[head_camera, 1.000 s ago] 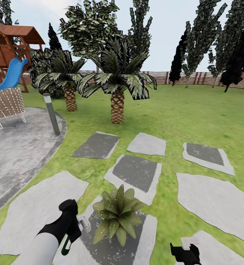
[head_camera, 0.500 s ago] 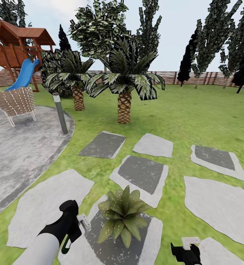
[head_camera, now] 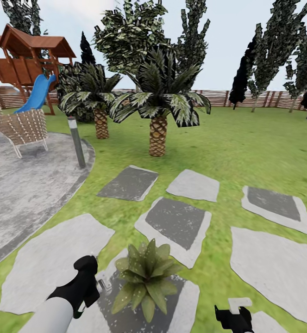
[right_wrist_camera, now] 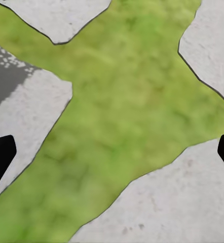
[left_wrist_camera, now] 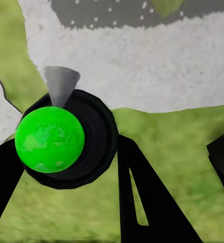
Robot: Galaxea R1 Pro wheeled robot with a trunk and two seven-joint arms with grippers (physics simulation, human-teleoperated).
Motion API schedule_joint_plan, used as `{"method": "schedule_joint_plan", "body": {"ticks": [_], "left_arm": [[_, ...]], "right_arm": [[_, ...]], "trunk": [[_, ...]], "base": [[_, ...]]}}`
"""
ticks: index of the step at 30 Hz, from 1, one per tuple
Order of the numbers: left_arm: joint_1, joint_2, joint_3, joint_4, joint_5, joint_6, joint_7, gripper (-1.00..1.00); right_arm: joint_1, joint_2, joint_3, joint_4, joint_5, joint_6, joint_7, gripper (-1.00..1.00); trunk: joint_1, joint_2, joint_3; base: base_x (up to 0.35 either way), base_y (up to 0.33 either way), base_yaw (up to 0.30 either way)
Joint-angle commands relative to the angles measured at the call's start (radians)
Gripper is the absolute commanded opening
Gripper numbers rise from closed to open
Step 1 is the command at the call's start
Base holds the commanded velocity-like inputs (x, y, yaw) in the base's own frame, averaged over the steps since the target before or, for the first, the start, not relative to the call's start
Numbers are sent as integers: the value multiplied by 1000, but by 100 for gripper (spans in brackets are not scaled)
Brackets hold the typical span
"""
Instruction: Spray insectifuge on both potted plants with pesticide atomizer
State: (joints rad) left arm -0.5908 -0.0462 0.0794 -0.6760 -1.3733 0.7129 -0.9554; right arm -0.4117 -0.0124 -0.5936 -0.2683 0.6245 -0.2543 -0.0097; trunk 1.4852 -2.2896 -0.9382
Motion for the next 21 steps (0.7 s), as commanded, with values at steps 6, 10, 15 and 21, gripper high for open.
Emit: {"method": "schedule_joint_plan", "body": {"ticks": [6,10,15,21], "left_arm": [[9,-1,10,19,0,5,27,-100],[8,-3,13,9,2,6,28,-100],[8,-4,27,6,2,15,29,-100],[14,4,29,18,1,16,29,-100]], "right_arm": [[-1,0,-7,1,11,-6,-1,100],[-1,0,-7,1,11,-6,-1,100],[-1,0,-6,1,11,-5,-1,100],[-1,0,-6,1,11,-5,-1,100]], "trunk": [[0,0,-1],[0,0,-1],[0,0,-1],[0,0,-1]], "base": [[0,-14,92],[0,0,3],[115,0,0],[94,0,0]]}}
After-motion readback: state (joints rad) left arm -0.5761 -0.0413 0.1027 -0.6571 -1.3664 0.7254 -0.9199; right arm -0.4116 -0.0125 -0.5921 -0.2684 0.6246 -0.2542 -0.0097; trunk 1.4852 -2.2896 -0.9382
